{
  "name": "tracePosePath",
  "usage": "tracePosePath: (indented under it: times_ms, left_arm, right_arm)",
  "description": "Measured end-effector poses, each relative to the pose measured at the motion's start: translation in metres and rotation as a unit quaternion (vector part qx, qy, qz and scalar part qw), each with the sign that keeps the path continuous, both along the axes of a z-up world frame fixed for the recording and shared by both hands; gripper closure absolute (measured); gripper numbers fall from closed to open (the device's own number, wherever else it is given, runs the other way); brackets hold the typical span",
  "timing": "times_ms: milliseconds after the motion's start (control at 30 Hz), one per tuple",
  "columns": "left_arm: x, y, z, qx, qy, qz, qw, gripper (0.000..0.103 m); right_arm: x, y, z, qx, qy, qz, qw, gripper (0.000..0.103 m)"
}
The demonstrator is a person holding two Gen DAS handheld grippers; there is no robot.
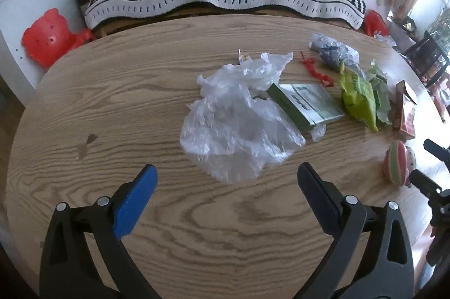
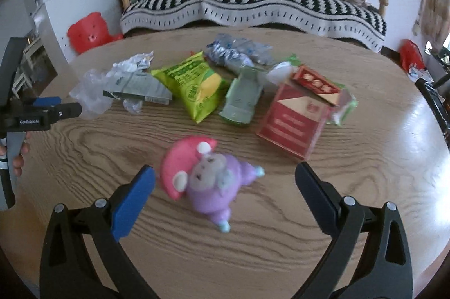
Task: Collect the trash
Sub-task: 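Grasp the clear plastic bag with the left tool while the right tool grasps the pink toy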
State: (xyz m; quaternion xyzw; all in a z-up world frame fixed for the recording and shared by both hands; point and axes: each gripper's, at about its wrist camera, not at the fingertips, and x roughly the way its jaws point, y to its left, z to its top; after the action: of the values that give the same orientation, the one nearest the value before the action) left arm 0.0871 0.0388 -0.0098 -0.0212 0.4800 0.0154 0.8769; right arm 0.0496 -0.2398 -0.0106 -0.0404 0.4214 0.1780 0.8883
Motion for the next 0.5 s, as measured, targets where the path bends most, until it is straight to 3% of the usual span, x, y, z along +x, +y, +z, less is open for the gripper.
tracePosePath:
  times_ms: [200, 333, 500]
  left_arm:
    - [0.031, 0.009, -0.031, -0.009, 0.027, -0.001, 0.9996, 0.006]
    - [0.038, 0.014, -0.036, -0.033, 0.017, 0.004, 0.9993, 0.007]
    - [0.042, 0.009, -0.039, -0.026, 0.009, -0.008, 0.9996, 0.007]
  right_arm:
    - [0.016, 0.014, -0.015, -0.01, 0.02, -0.008, 1.0, 0.007]
    - [0.023, 0.02, -0.023, -0.016, 0.033, -0.015, 0.999, 0.007]
    - [0.026, 0.024, -0.037, -0.023, 0.042, -0.024, 0.999, 0.005]
